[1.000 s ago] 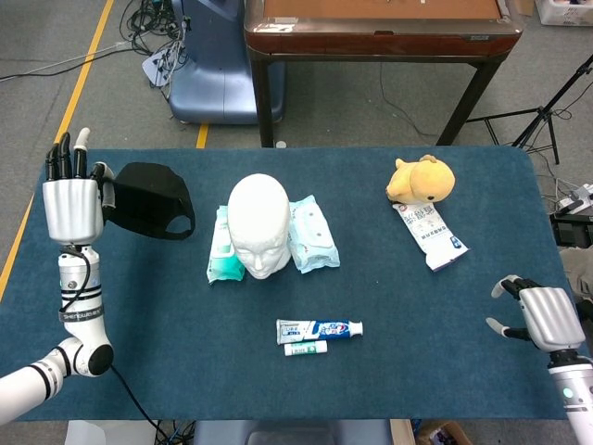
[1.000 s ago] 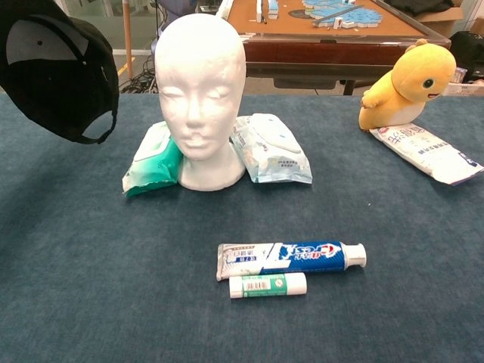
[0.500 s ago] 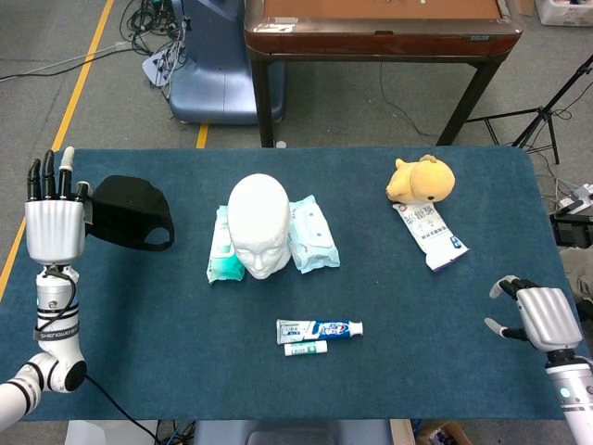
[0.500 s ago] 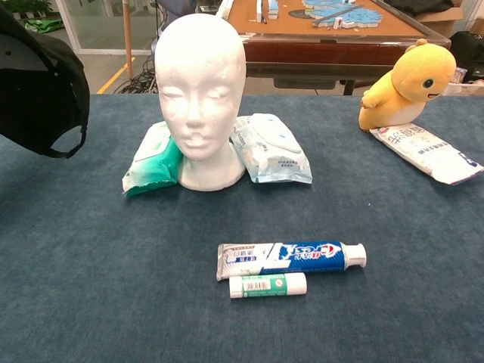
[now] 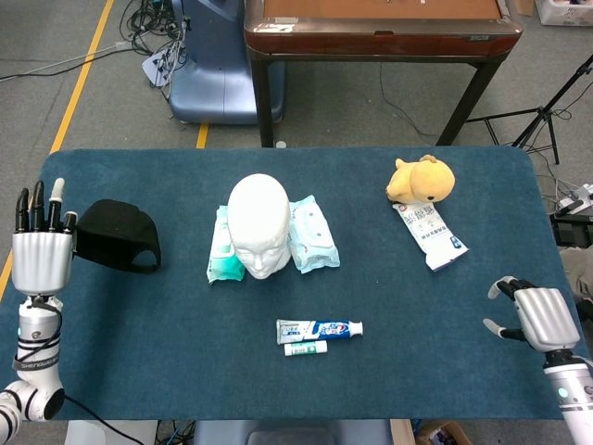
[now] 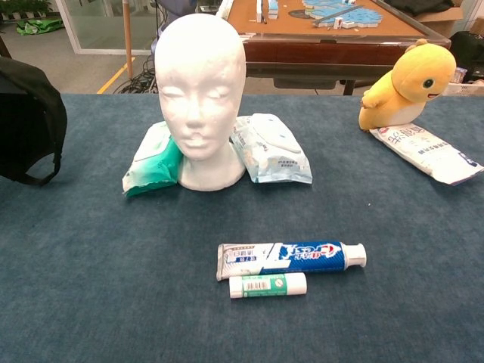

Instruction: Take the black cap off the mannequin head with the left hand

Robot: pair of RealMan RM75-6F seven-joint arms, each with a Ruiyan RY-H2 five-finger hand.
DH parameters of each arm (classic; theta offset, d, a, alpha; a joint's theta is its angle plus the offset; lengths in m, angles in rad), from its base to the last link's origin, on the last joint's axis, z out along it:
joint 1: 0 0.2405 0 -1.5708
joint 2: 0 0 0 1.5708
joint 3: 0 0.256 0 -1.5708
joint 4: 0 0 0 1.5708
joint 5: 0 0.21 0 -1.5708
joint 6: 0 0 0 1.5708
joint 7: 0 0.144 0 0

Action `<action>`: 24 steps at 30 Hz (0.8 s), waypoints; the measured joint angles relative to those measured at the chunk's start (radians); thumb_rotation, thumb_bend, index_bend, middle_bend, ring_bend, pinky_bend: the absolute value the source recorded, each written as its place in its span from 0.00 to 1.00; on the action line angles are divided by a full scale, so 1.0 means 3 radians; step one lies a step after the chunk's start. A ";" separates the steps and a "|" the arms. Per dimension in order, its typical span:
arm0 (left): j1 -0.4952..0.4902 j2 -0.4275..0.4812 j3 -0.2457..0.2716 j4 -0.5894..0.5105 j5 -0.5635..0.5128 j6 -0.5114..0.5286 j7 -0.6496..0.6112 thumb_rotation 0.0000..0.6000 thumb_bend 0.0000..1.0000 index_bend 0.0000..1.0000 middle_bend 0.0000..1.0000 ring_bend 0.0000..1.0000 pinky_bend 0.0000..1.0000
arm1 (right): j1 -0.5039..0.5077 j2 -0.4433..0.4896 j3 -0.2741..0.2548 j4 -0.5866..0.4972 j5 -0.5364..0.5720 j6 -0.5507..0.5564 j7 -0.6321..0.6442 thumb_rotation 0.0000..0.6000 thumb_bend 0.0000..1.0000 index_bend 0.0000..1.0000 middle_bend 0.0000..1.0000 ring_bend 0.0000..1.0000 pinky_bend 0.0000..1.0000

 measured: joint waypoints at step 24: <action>0.0545 0.0127 0.0386 -0.0629 0.0499 0.0327 0.0537 1.00 0.43 0.72 0.15 0.00 0.10 | 0.0003 -0.0008 -0.0004 -0.0012 0.0003 0.0001 -0.0030 1.00 0.16 0.48 0.43 0.46 0.65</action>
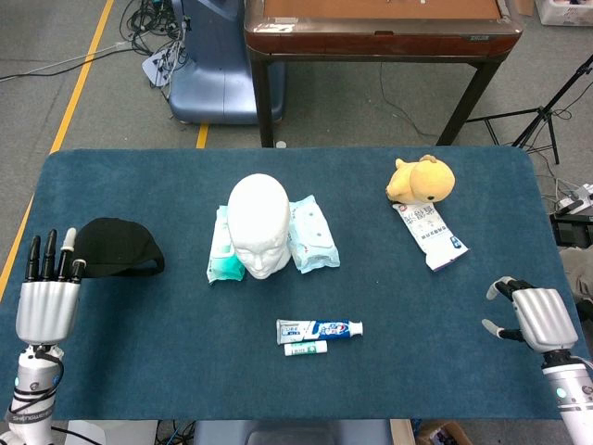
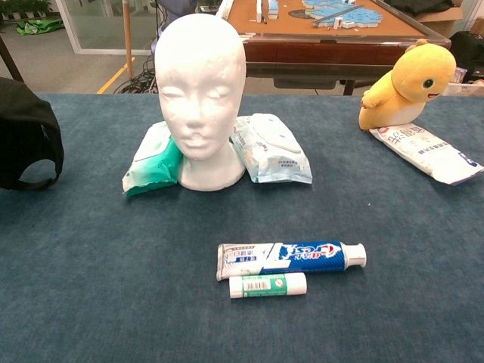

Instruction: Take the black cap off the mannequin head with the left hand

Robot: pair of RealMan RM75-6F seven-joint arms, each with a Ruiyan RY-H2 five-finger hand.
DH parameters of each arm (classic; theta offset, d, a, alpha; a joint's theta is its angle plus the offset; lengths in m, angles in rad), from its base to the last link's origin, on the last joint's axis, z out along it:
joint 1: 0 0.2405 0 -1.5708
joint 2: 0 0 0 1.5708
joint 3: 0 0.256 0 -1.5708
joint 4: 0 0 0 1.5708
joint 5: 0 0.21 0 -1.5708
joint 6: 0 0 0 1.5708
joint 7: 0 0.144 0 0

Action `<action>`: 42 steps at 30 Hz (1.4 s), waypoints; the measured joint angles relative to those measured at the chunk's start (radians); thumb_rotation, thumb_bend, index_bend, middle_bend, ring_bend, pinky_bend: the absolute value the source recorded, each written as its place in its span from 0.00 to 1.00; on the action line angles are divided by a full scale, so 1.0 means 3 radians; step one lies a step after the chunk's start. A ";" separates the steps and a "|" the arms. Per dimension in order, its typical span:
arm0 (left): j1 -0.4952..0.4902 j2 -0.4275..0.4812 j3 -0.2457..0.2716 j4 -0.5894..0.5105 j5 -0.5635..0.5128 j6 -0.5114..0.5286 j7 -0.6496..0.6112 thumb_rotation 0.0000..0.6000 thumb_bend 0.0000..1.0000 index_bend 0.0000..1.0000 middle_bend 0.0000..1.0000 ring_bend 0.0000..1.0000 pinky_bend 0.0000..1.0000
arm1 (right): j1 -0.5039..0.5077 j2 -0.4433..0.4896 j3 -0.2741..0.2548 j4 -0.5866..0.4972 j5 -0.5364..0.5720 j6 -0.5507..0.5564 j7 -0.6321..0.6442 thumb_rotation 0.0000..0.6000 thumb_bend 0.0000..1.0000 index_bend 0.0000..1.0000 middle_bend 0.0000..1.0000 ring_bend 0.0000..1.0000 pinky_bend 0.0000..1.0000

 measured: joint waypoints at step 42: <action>0.0695 0.0730 0.0631 -0.2062 0.0297 -0.0860 0.1534 1.00 0.02 0.09 0.10 0.00 0.07 | -0.0008 0.0023 0.0003 -0.0004 -0.0016 0.0031 0.0053 1.00 0.16 0.48 0.43 0.46 0.65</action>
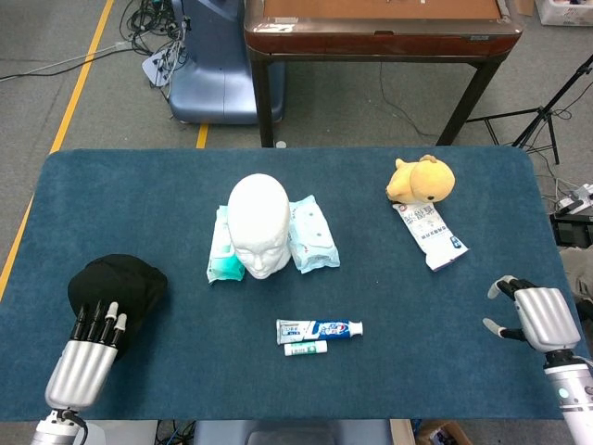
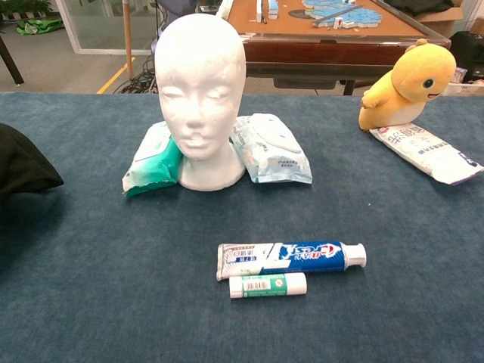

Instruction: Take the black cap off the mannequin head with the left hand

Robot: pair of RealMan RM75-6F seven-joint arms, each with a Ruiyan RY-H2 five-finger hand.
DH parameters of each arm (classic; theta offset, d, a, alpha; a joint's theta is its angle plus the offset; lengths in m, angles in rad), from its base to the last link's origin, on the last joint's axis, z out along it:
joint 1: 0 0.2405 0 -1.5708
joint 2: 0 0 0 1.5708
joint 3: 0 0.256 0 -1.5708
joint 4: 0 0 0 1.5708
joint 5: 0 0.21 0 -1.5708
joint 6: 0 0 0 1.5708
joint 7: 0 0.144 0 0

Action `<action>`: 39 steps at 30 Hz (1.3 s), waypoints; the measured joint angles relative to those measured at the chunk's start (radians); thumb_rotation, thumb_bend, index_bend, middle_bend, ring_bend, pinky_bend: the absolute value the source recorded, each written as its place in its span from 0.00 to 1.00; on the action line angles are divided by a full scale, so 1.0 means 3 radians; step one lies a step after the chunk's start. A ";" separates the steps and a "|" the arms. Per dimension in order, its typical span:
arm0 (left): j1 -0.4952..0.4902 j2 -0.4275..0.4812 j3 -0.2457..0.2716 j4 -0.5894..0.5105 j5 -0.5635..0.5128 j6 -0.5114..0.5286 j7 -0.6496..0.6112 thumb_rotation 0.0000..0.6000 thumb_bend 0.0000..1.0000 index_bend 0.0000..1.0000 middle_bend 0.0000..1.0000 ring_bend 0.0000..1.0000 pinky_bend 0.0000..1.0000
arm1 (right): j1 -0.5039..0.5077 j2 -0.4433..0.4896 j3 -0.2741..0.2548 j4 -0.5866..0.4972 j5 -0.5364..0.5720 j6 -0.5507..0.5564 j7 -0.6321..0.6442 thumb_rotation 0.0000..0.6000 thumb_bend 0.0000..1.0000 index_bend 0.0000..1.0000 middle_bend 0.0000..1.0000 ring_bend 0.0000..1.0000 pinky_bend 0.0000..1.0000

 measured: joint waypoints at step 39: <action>0.0012 0.0266 -0.0334 -0.0175 -0.0733 -0.0207 -0.0582 1.00 0.02 0.30 0.32 0.20 0.29 | -0.0045 -0.0022 -0.0011 -0.0027 -0.0044 0.0099 -0.0113 1.00 0.16 0.48 0.43 0.46 0.65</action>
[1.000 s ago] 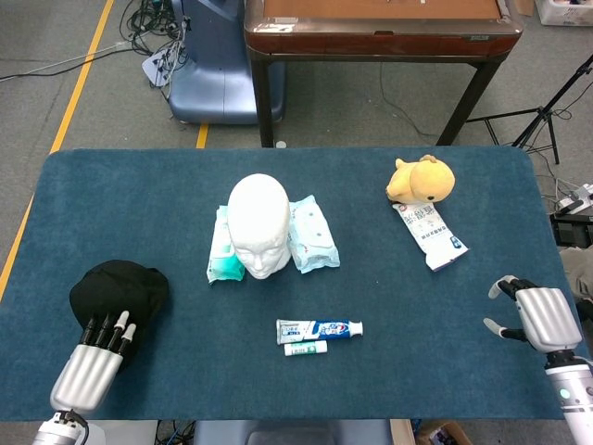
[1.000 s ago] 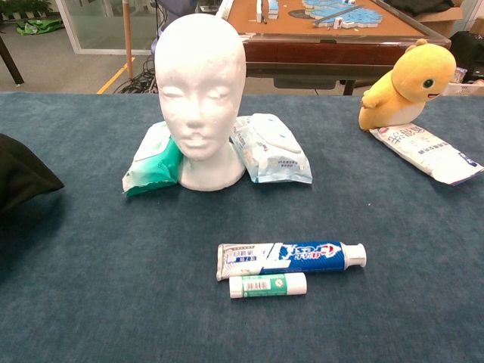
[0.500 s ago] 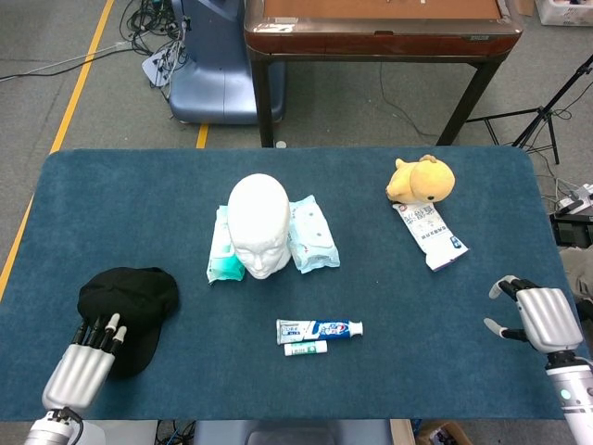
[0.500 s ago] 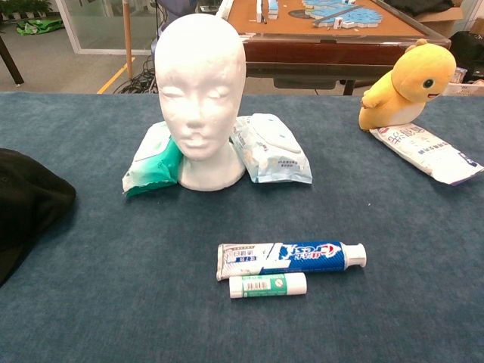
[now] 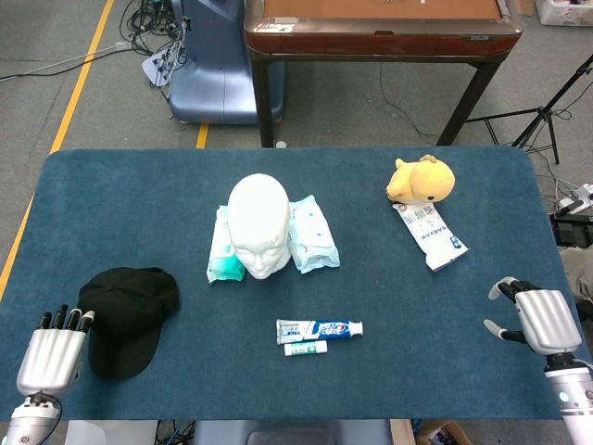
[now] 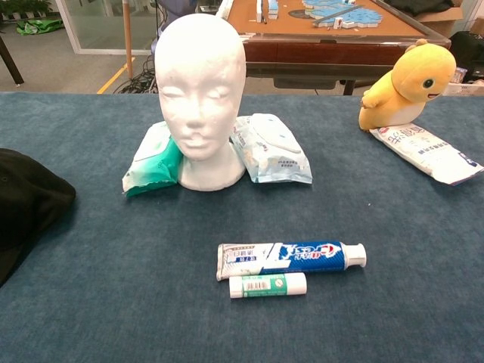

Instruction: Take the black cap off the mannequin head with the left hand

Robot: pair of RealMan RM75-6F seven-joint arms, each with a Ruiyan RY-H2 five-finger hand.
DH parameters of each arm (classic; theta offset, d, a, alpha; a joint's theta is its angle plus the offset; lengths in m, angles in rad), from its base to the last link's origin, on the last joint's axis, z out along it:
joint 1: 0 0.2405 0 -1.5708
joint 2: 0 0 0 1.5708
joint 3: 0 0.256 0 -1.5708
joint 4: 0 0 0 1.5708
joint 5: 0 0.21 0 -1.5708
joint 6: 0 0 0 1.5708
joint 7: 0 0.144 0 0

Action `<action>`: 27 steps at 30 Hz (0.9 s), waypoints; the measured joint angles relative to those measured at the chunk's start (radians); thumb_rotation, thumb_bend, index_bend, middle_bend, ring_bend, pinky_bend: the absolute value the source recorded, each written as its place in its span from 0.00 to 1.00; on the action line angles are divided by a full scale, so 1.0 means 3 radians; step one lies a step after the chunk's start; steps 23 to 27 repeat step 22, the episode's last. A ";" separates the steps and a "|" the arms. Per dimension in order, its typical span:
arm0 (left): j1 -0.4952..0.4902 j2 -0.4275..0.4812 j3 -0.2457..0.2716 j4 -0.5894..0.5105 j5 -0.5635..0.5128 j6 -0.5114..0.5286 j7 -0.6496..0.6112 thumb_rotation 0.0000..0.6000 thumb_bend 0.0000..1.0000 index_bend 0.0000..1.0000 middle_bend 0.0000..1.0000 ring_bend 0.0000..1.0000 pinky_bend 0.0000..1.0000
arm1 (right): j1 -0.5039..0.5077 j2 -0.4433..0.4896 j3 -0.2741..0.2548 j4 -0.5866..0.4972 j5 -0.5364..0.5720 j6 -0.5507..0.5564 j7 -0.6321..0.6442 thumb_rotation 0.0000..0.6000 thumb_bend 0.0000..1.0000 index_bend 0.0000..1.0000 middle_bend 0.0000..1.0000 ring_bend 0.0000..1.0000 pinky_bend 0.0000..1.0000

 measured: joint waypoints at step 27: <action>-0.0002 -0.0025 -0.0126 0.0445 -0.0029 -0.0064 -0.0934 1.00 0.02 0.38 0.35 0.22 0.32 | 0.0041 -0.0068 0.0047 0.0049 0.0175 -0.0145 -0.0139 1.00 0.16 0.48 0.43 0.46 0.65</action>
